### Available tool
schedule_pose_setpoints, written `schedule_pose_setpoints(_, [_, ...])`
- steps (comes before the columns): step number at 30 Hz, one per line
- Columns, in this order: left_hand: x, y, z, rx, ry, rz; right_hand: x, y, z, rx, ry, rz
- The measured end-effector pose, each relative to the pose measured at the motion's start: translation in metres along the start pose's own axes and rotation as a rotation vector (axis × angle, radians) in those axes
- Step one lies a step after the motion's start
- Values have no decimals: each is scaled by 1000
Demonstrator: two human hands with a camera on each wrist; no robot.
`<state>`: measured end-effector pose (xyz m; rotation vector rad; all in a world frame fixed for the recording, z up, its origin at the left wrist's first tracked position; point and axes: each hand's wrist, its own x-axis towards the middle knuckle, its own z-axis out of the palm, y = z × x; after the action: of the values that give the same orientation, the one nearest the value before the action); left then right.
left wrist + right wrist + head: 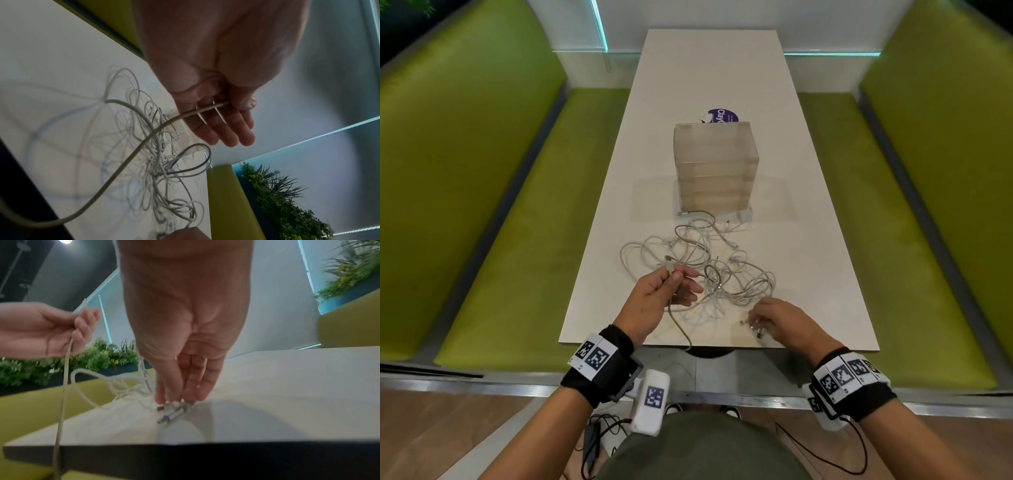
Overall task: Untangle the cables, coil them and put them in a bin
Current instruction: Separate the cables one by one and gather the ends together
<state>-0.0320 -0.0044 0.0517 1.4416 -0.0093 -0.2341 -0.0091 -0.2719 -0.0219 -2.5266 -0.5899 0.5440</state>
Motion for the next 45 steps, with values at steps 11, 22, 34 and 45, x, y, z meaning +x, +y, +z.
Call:
schedule_pose_setpoints(11, [1, -12, 13, -31, -80, -78, -3, 4, -12, -62, -59, 46])
schedule_pose_setpoints(22, [10, -21, 29, -35, 21, -168, 7, -34, -25, 456, 208, 117])
schedule_pose_setpoints(34, [27, -16, 62, -129, 39, -136, 29, -77, -40, 1112, 364, 115])
schedule_pose_setpoints(45, [33, 3, 40, -235, 207, -25, 57, -49, -46, 895, 562, 271])
